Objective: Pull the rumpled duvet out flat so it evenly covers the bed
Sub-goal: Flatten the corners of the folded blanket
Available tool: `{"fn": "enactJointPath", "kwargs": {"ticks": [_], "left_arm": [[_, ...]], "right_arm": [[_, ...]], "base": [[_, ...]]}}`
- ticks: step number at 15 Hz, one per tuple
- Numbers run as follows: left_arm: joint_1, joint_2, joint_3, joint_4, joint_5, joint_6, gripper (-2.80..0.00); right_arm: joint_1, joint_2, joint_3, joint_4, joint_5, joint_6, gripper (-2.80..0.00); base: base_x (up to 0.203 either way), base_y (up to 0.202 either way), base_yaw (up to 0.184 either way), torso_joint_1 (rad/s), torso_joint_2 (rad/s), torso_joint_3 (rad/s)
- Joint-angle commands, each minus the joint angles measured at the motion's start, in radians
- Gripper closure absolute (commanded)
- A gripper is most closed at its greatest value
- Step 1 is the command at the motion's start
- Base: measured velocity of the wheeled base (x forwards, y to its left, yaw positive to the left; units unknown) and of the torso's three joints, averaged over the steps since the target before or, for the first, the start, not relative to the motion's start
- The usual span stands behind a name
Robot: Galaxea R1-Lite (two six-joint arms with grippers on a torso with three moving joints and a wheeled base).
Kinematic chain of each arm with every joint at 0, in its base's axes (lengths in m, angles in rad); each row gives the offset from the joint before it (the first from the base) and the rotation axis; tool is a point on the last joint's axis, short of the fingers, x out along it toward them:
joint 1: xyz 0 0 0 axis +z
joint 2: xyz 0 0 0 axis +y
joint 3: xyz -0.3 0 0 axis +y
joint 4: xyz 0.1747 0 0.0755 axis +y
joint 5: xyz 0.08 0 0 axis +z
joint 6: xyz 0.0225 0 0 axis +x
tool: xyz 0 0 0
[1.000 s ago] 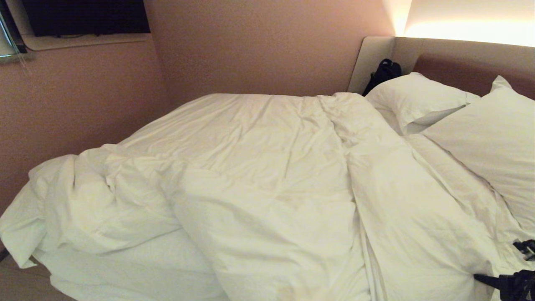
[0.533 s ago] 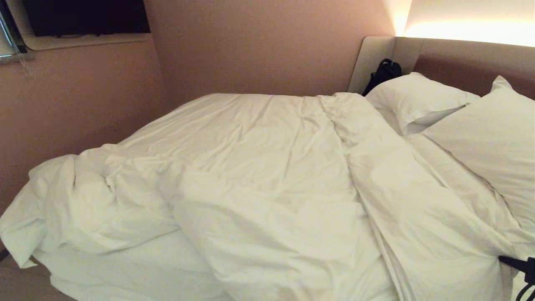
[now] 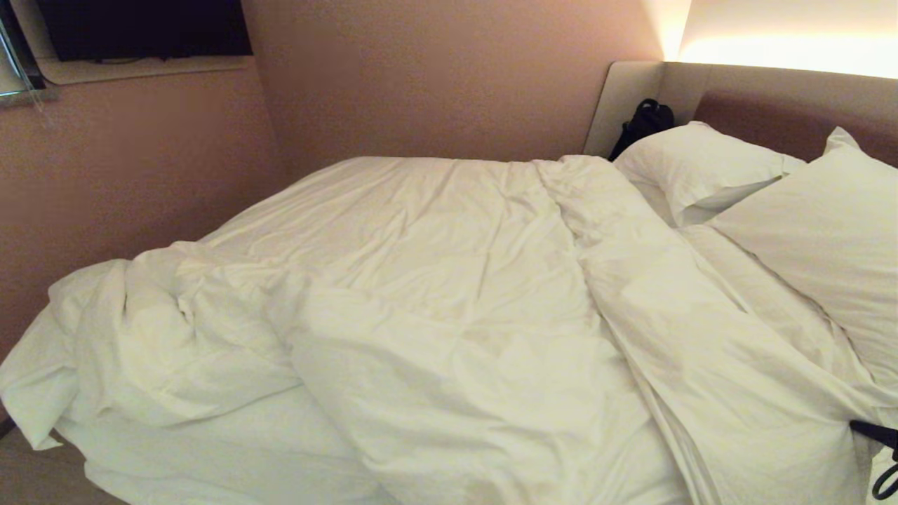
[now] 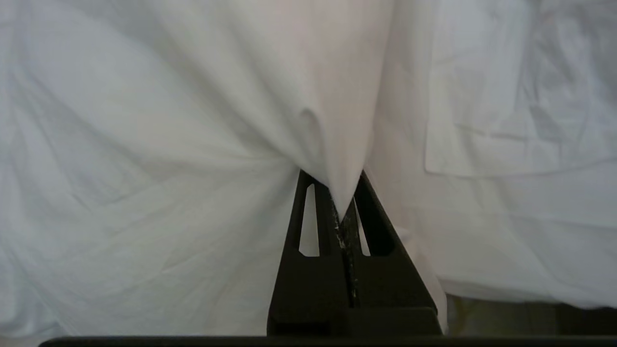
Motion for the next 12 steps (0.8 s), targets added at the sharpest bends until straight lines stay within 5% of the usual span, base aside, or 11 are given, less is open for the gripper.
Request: {"fn": "enactJointPath", "kwargs": {"ticks": [1,8,9,12], "left_arm": [[0.0,0.001,0.0,-0.001,0.0,-0.001,0.0],[0.0,0.001,0.0,-0.001,0.0,-0.001,0.0],[0.0,0.001,0.0,-0.001,0.0,-0.001,0.0],[0.0,0.001,0.0,-0.001,0.0,-0.001,0.0]], "right_arm": [[0.001,0.017,0.011,-0.004,-0.002,-0.076,0.0],[0.003,0.021,0.034,-0.006,-0.004,-0.124,0.0],[0.003,0.022,0.045,-0.007,-0.004,-0.156,-2.8],[0.003,0.008,0.069,-0.007,0.01,-0.184,-2.8]], "base": [[0.0,0.0,0.0,0.0,0.0,0.0],[0.0,0.0,0.0,0.0,0.0,0.0],[0.0,0.0,0.0,0.0,0.0,0.0],[0.0,0.0,0.0,0.0,0.0,0.0]]}}
